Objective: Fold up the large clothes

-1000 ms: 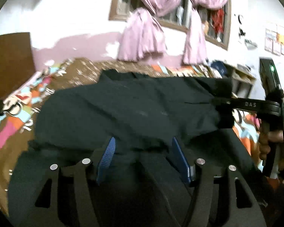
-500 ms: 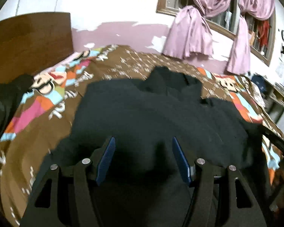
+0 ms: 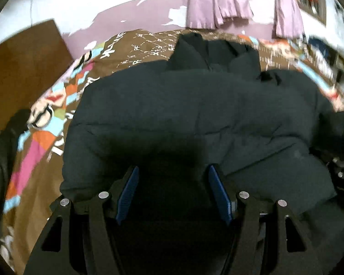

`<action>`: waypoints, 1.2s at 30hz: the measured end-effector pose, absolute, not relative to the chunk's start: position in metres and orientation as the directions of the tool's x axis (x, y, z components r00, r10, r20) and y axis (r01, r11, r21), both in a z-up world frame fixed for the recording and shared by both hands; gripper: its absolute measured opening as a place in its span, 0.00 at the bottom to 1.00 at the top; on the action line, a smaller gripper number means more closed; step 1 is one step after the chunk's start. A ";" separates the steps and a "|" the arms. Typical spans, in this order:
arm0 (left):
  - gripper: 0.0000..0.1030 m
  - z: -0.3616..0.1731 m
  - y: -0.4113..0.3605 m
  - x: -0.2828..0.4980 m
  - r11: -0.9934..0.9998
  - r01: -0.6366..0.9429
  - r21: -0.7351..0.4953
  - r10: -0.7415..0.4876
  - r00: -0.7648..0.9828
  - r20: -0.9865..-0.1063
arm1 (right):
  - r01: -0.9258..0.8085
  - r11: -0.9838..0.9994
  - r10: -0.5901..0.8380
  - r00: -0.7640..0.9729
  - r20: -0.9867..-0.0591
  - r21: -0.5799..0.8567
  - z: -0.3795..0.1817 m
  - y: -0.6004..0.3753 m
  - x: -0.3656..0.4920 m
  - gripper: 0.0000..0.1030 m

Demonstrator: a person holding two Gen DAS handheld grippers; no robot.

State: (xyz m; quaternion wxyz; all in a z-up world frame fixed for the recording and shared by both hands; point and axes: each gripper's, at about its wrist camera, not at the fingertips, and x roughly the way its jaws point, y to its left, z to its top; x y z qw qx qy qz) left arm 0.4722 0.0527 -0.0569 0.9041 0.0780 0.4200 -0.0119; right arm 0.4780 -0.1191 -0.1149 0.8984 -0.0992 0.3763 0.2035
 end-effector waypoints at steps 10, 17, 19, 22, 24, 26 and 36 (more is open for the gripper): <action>0.56 -0.077 0.051 0.471 0.974 0.092 0.208 0.094 0.669 -0.737 | -0.446 0.894 0.281 0.642 -0.713 -0.050 -0.126 -0.120 0.477 0.58; 0.57 -0.075 0.051 0.469 0.973 0.088 0.212 0.095 0.686 -0.722 | -0.428 0.899 0.254 0.688 -0.680 -0.097 -0.126 -0.115 0.469 0.61; 0.58 -0.075 0.051 0.469 0.974 0.084 0.211 0.096 0.691 -0.716 | -0.426 0.900 0.259 0.691 -0.675 -0.091 -0.125 -0.117 0.468 0.63; 0.64 -0.072 0.053 0.466 0.975 0.071 0.209 0.100 0.704 -0.704 | -0.423 0.904 0.282 0.696 -0.660 -0.061 -0.117 -0.123 0.464 0.73; 0.68 -0.067 0.056 0.466 0.979 0.070 0.190 0.087 0.703 -0.706 | -0.420 0.905 0.284 0.702 -0.653 -0.059 -0.111 -0.128 0.458 0.81; 0.70 -0.060 0.060 0.463 0.988 0.073 0.140 0.050 0.696 -0.716 | -0.412 0.909 0.272 0.709 -0.651 -0.069 -0.104 -0.130 0.450 0.89; 0.80 -0.019 0.055 0.410 0.983 0.172 -0.068 -0.150 0.529 -0.835 | -0.427 0.902 0.314 0.547 -0.776 0.064 -0.047 -0.151 0.409 0.94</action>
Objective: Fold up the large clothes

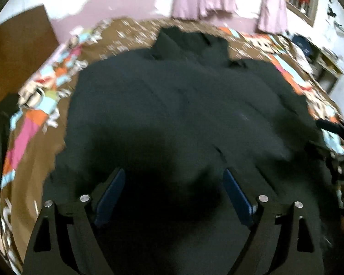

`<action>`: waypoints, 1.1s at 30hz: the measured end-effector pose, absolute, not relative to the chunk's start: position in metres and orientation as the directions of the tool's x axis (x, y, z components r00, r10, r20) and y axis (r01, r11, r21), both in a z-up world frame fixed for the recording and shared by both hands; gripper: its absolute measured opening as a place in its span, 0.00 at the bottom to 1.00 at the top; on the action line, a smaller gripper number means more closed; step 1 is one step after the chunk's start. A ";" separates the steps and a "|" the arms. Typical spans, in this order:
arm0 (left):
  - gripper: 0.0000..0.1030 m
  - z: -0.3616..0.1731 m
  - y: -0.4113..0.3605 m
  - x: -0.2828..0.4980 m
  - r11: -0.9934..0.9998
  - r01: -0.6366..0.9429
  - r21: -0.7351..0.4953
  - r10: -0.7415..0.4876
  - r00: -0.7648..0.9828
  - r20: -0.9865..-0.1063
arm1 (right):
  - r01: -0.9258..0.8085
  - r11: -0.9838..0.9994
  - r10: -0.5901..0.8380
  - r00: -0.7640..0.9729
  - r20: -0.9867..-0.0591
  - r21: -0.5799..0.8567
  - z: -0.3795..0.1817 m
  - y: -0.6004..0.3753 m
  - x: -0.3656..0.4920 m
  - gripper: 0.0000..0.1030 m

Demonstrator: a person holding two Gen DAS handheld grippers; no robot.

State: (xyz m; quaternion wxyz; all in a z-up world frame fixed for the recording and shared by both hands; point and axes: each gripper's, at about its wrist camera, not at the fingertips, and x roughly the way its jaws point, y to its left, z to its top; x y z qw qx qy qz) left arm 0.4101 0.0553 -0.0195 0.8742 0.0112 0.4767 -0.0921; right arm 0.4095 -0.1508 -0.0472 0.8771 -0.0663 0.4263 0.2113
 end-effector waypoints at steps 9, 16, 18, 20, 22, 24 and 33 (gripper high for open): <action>0.92 0.047 0.047 0.343 0.967 0.042 -0.251 -0.247 0.397 -0.884 | -0.207 0.947 0.309 0.376 -0.873 0.245 0.011 -0.194 0.335 0.96; 0.92 0.088 0.022 0.264 0.984 -0.020 -0.176 -0.167 0.225 -0.960 | -0.119 0.948 0.318 0.277 -0.906 0.296 0.047 -0.212 0.249 0.97; 0.92 0.095 0.015 0.241 0.985 0.002 -0.175 -0.172 0.195 -0.966 | -0.133 0.950 0.309 0.270 -0.912 0.283 0.056 -0.212 0.226 0.97; 0.92 0.107 0.007 0.221 0.987 0.028 -0.159 -0.161 0.194 -0.968 | -0.145 0.949 0.309 0.270 -0.912 0.279 0.066 -0.214 0.203 0.97; 0.92 0.120 0.000 0.202 0.989 0.055 -0.139 -0.147 0.207 -0.967 | -0.145 0.949 0.311 0.275 -0.910 0.281 0.075 -0.214 0.183 0.97; 0.92 0.128 -0.004 0.190 0.989 0.067 -0.133 -0.145 0.205 -0.968 | -0.143 0.948 0.315 0.284 -0.906 0.285 0.087 -0.215 0.166 0.97; 0.92 0.167 -0.001 0.156 0.974 0.140 -0.177 -0.212 0.299 -0.930 | -0.141 0.949 0.313 0.347 -0.884 0.281 0.124 -0.211 0.129 0.97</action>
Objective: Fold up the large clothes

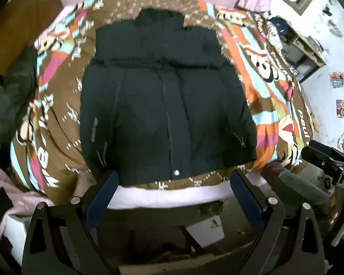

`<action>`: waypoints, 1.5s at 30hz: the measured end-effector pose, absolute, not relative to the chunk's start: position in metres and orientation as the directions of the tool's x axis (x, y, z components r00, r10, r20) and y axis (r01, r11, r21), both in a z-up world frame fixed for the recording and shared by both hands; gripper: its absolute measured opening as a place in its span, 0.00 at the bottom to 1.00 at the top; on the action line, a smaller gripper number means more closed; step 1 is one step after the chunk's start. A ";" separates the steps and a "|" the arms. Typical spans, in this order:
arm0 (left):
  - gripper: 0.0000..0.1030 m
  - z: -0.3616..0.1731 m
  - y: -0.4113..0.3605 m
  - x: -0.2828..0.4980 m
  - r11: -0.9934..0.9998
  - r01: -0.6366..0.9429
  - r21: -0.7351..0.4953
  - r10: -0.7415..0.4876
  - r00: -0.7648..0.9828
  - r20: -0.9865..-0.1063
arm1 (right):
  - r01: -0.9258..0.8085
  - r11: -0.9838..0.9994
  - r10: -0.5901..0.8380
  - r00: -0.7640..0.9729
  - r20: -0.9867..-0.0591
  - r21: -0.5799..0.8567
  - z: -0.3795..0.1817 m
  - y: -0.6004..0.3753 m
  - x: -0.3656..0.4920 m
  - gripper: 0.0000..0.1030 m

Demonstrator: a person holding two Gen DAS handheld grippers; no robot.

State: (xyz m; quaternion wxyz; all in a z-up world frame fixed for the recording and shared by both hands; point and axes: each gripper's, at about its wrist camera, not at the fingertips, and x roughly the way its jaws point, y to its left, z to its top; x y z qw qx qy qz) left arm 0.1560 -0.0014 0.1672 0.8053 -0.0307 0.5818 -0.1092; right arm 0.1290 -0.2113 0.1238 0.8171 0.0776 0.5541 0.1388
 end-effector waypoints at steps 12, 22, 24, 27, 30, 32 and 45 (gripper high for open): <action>0.92 0.174 0.044 0.261 0.993 0.109 -0.052 -0.101 0.518 -0.849 | -0.149 0.936 0.352 0.380 -0.856 0.319 0.083 -0.196 0.249 0.97; 0.92 0.107 0.081 0.429 0.986 0.134 -0.101 -0.166 0.707 -0.687 | -0.101 0.939 0.319 0.621 -0.716 0.330 0.037 -0.188 0.461 0.97; 0.92 0.091 0.085 0.454 0.984 0.118 -0.133 -0.177 0.717 -0.675 | -0.112 0.935 0.327 0.641 -0.695 0.336 0.026 -0.180 0.493 0.97; 0.92 0.061 0.083 0.496 0.985 0.075 -0.156 -0.162 0.708 -0.687 | -0.134 0.925 0.350 0.663 -0.662 0.355 0.008 -0.172 0.528 0.97; 0.92 0.045 0.079 0.523 0.989 0.070 -0.132 -0.144 0.675 -0.723 | -0.129 0.914 0.368 0.661 -0.654 0.383 -0.008 -0.170 0.550 0.93; 0.92 0.042 0.077 0.532 0.992 0.071 -0.109 -0.128 0.687 -0.715 | -0.128 0.906 0.383 0.653 -0.653 0.403 -0.017 -0.171 0.561 0.92; 0.92 0.035 0.096 0.603 0.977 0.036 -0.209 -0.163 0.754 -0.636 | -0.106 0.856 0.439 0.666 -0.603 0.506 -0.055 -0.186 0.621 0.92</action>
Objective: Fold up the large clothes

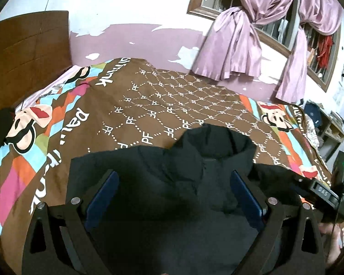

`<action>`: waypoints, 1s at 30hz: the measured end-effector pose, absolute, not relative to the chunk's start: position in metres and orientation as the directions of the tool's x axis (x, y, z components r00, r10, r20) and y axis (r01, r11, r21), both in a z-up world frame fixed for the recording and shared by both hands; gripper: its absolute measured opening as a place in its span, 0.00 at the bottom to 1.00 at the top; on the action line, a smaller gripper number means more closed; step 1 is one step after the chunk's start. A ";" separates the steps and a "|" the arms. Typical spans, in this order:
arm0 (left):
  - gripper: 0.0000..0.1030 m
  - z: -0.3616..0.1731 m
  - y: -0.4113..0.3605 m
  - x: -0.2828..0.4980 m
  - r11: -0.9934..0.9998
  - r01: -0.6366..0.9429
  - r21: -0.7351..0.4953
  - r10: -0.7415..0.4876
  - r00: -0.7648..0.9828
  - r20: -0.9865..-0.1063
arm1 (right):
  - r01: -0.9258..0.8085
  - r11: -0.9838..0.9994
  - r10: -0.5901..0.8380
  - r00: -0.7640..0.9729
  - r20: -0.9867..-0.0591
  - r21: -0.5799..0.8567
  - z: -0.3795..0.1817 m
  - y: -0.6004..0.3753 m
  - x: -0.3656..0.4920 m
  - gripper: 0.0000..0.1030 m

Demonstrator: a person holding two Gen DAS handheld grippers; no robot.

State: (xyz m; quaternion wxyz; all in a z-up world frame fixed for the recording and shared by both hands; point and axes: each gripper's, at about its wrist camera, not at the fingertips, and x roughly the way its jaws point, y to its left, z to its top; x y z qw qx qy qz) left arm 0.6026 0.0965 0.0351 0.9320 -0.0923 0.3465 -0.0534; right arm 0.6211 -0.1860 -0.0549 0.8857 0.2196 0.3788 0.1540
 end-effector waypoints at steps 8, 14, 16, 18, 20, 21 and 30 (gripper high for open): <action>0.92 0.008 0.088 0.663 0.979 0.040 -0.202 -0.169 0.720 -0.673 | -0.171 0.869 0.456 0.638 -0.620 0.464 -0.068 -0.172 0.677 0.81; 0.92 -0.006 0.080 0.697 0.977 0.020 -0.212 -0.160 0.724 -0.671 | -0.170 0.874 0.456 0.611 -0.648 0.455 -0.087 -0.156 0.711 0.73; 0.92 -0.010 0.087 0.702 0.956 0.012 -0.293 -0.208 0.732 -0.649 | -0.147 0.870 0.453 0.612 -0.648 0.470 -0.092 -0.158 0.714 0.73; 0.92 -0.015 0.093 0.706 0.939 -0.024 -0.343 -0.218 0.730 -0.647 | -0.133 0.862 0.457 0.620 -0.638 0.489 -0.095 -0.161 0.715 0.73; 0.91 -0.018 0.098 0.710 0.931 -0.057 -0.361 -0.212 0.722 -0.659 | -0.129 0.852 0.467 0.627 -0.623 0.508 -0.094 -0.163 0.716 0.62; 0.78 -0.019 0.101 0.709 0.924 -0.059 -0.379 -0.221 0.725 -0.652 | -0.137 0.844 0.480 0.625 -0.615 0.519 -0.094 -0.164 0.716 0.54; 0.04 -0.014 0.137 0.689 0.839 -0.023 -0.543 -0.339 0.760 -0.555 | -0.202 0.837 0.504 0.647 -0.572 0.509 -0.081 -0.167 0.671 0.07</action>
